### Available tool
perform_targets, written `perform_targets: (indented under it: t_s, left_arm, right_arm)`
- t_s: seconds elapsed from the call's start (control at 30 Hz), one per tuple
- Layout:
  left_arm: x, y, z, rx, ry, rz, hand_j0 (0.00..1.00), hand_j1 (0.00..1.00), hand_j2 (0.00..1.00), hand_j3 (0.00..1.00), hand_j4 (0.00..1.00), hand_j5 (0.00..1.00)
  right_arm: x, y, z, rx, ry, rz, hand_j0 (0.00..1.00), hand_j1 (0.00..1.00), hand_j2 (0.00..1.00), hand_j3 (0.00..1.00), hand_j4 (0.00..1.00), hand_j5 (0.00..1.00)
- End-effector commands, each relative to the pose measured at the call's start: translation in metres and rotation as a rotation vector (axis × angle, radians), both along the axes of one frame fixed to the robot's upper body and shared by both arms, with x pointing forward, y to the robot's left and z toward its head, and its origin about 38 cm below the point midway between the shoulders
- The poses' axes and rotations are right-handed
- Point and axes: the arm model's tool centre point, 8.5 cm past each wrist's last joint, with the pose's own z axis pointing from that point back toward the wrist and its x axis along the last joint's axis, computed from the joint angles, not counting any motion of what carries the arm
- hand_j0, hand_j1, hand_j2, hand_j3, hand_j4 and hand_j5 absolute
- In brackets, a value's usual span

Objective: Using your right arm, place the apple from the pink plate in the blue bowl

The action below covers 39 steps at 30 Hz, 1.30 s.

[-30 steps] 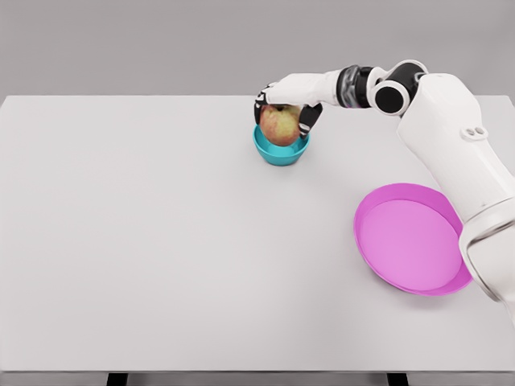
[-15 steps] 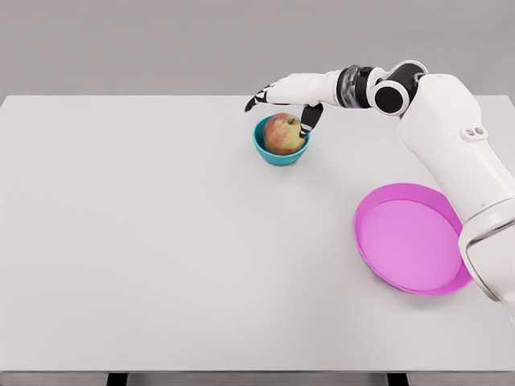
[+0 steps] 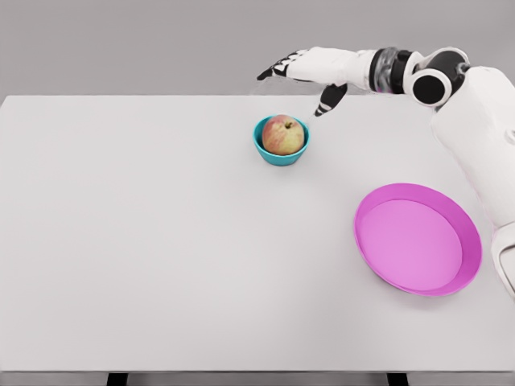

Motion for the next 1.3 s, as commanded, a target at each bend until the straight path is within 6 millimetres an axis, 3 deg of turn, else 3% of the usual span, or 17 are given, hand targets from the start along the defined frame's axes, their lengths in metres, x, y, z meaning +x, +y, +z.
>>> perform_targets:
  t_s: [0.0,0.07,0.2,0.33,0.37,0.5,0.63,0.77,1.07,1.27]
  left_arm:
    - [0.0,0.0,0.0,-0.001,0.0,0.0,1.0,1.0,1.0,1.0,1.0,1.0]
    - [0.001,0.0,0.0,0.0,-0.002,0.0,1.0,1.0,1.0,1.0,1.0,1.0]
    - [0.0,0.0,0.0,0.0,0.0,0.0,1.0,1.0,1.0,1.0,1.0,1.0]
    - [0.001,0.0,0.0,-0.001,-0.002,0.0,1.0,1.0,1.0,1.0,1.0,1.0]
    - [0.0,0.0,0.0,0.0,0.0,0.0,1.0,1.0,1.0,1.0,1.0,1.0]
    - [0.0,0.0,0.0,0.0,0.001,0.0,1.0,1.0,1.0,1.0,1.0,1.0]
    - [0.0,0.0,0.0,0.0,0.0,0.0,1.0,1.0,1.0,1.0,1.0,1.0]
    - [0.006,0.0,0.0,-0.001,-0.011,0.003,1.0,1.0,1.0,1.0,1.0,1.0]
    - [0.0,0.0,0.0,0.0,0.0,-0.001,1.0,1.0,1.0,1.0,1.0,1.0]
    - [0.0,0.0,0.0,0.0,0.0,0.0,1.0,1.0,1.0,1.0,1.0,1.0]
  right_arm:
    - [-0.004,-0.042,0.038,0.078,-0.072,-0.044,1.0,1.0,1.0,1.0,1.0,1.0]
    - [-0.005,-0.06,0.042,0.132,-0.065,-0.074,1.0,1.0,1.0,1.0,1.0,1.0]
    - [-0.012,-0.082,0.026,0.202,-0.026,-0.107,1.0,1.0,1.0,1.0,1.0,1.0]
    - [-0.035,-0.095,0.025,0.295,-0.079,-0.105,1.0,1.0,1.0,1.0,1.0,1.0]
    - [-0.042,-0.109,0.026,0.287,-0.094,-0.121,1.0,1.0,1.0,1.0,1.0,1.0]
    - [-0.056,-0.112,0.013,0.288,-0.089,-0.116,1.0,1.0,1.0,1.0,1.0,1.0]
    - [-0.084,-0.12,0.004,0.28,-0.114,-0.103,1.0,1.0,1.0,1.0,1.0,1.0]
    - [-0.087,-0.133,0.003,0.255,-0.111,-0.123,1.0,1.0,1.0,1.0,1.0,1.0]
    - [-0.098,-0.167,-0.007,0.258,-0.103,-0.2,1.0,1.0,1.0,1.0,1.0,1.0]
    - [-0.099,-0.17,-0.012,0.261,-0.092,-0.21,1.0,1.0,1.0,1.0,1.0,1.0]
